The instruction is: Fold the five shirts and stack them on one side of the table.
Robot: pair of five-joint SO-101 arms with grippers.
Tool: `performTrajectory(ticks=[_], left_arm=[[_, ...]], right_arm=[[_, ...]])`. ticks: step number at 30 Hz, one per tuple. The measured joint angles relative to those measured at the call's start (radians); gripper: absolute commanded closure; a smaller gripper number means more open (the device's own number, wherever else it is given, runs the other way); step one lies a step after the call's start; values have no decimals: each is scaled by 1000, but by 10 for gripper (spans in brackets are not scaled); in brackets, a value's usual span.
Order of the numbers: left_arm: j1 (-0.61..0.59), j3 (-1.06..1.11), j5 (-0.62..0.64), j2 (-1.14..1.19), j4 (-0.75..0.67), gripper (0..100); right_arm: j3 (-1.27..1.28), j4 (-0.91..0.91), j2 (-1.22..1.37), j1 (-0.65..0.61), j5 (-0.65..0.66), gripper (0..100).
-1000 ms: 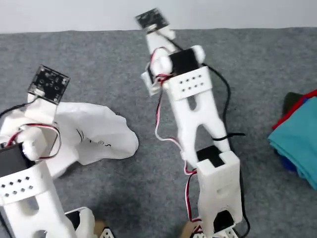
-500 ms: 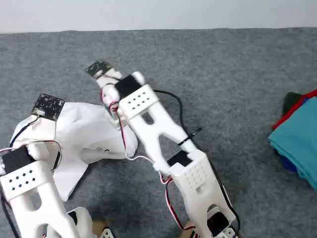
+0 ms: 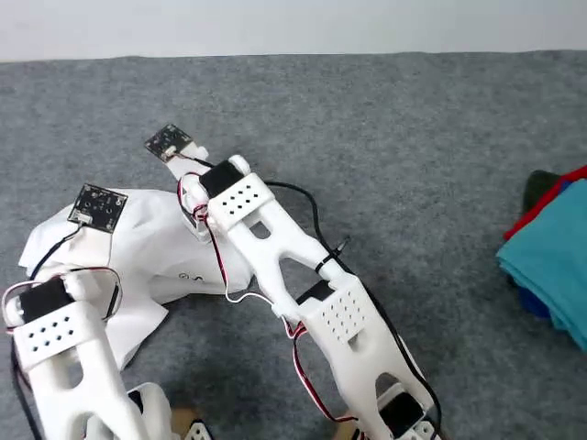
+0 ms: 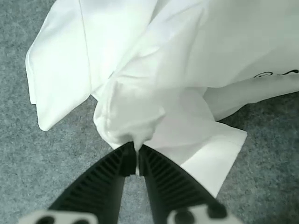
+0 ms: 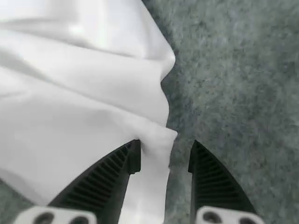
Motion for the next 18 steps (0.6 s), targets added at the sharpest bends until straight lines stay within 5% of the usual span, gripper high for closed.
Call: performTrajectory(ticks=[4,8,18], left_arm=[[0,0,0,0,-8,997],[0,0,0,0,-28,997],[0,-9,0,0,-49,997]], right_arm=[[0,-32,49,0,0,827],[0,-44,60,0,17,987],[-143,107,41,58,132,988]])
